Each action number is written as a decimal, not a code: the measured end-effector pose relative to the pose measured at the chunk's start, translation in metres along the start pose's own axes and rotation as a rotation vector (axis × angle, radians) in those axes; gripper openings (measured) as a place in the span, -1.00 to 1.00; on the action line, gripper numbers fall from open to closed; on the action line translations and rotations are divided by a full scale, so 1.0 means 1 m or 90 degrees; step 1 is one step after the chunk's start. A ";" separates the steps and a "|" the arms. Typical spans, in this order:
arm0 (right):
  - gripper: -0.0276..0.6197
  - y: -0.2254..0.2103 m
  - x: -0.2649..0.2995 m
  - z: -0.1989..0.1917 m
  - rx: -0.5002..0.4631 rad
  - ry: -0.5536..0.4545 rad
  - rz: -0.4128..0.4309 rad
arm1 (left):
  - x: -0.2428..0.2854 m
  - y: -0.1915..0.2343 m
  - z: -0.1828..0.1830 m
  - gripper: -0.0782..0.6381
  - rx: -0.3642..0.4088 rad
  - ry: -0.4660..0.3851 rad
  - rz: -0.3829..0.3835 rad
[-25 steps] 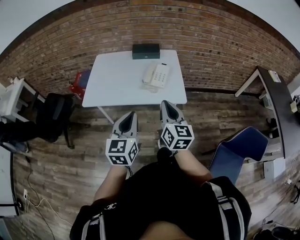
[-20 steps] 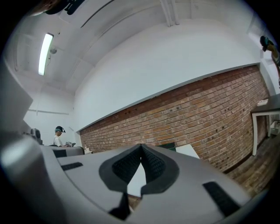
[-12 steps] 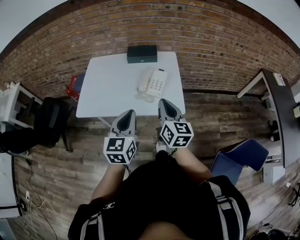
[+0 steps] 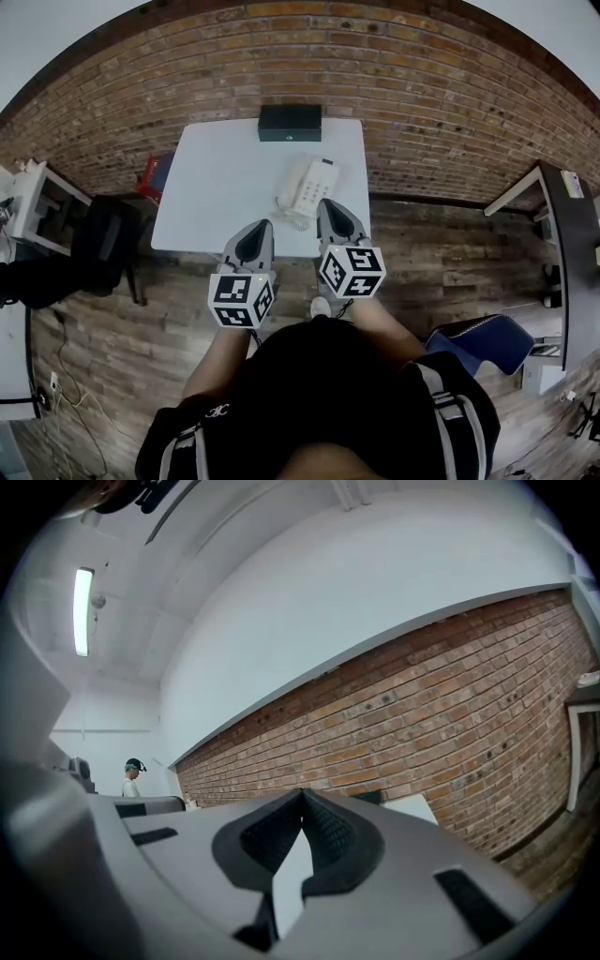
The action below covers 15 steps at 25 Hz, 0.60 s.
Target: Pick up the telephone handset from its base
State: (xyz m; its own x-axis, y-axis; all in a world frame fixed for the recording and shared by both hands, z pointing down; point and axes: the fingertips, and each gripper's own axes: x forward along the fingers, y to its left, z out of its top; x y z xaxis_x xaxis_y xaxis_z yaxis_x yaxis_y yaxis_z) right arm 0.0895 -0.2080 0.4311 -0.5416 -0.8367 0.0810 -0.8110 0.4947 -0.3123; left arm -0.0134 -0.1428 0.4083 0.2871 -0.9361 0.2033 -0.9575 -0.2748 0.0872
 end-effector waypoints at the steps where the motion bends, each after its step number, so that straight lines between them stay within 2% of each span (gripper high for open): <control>1: -0.92 -0.004 0.006 0.002 0.000 0.001 0.004 | 0.007 0.000 0.002 -0.78 0.000 0.001 0.002; 9: -0.92 -0.039 0.049 0.012 -0.003 0.028 0.038 | 0.067 -0.001 0.011 -0.78 -0.009 0.010 0.023; 15: -0.92 -0.047 0.078 0.009 -0.001 0.050 0.061 | 0.092 0.007 0.008 -0.78 -0.023 0.022 0.039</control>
State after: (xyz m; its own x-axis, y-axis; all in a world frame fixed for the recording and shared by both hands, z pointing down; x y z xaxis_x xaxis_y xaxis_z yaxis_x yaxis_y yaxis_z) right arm 0.0876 -0.2987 0.4436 -0.6317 -0.7651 0.1249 -0.7554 0.5713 -0.3208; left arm 0.0067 -0.2327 0.4203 0.2293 -0.9427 0.2422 -0.9720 -0.2085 0.1084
